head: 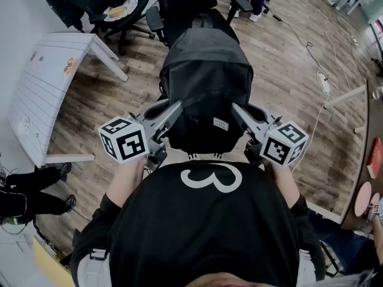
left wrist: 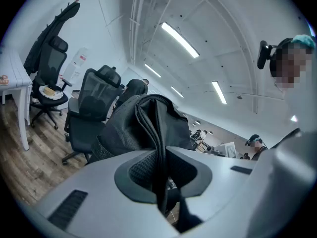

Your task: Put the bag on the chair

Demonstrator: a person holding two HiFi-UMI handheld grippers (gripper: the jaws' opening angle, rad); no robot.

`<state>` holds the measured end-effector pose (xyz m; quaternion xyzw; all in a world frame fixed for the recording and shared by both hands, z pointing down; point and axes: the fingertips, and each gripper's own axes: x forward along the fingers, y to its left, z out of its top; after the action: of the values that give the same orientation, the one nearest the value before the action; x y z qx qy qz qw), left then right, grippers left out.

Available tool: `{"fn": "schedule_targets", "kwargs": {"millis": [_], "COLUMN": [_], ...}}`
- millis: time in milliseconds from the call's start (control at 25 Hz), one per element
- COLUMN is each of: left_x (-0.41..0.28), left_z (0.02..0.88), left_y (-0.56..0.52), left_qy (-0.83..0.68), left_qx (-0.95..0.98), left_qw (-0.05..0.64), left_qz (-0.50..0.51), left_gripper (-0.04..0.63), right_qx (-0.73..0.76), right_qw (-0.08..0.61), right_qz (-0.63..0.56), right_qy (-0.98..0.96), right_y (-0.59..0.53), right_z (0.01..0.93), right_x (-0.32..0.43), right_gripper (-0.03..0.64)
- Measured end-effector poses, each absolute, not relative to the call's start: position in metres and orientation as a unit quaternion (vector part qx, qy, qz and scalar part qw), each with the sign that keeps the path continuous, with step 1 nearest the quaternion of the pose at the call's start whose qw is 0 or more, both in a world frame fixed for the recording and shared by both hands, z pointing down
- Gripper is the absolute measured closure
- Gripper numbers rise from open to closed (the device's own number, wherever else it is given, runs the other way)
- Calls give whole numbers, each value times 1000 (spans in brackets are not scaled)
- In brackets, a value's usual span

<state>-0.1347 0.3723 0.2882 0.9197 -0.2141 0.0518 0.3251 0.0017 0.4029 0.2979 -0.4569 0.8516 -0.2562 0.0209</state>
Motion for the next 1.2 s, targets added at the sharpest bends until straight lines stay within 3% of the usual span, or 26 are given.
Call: {"fn": "schedule_targets", "kwargs": {"millis": [1200], "left_x": [-207], "left_z": [315], "left_y": [269], "left_qy": [-165], "left_qx": [929], "left_qw": [325], "left_qz": [66], "left_gripper": [534], "right_qx": [-499], "right_qw": [-1], "right_qz": [-266], "right_qy": [824], "right_y": [307], "right_z": [322], "right_x": [-73], "right_gripper": [545]}}
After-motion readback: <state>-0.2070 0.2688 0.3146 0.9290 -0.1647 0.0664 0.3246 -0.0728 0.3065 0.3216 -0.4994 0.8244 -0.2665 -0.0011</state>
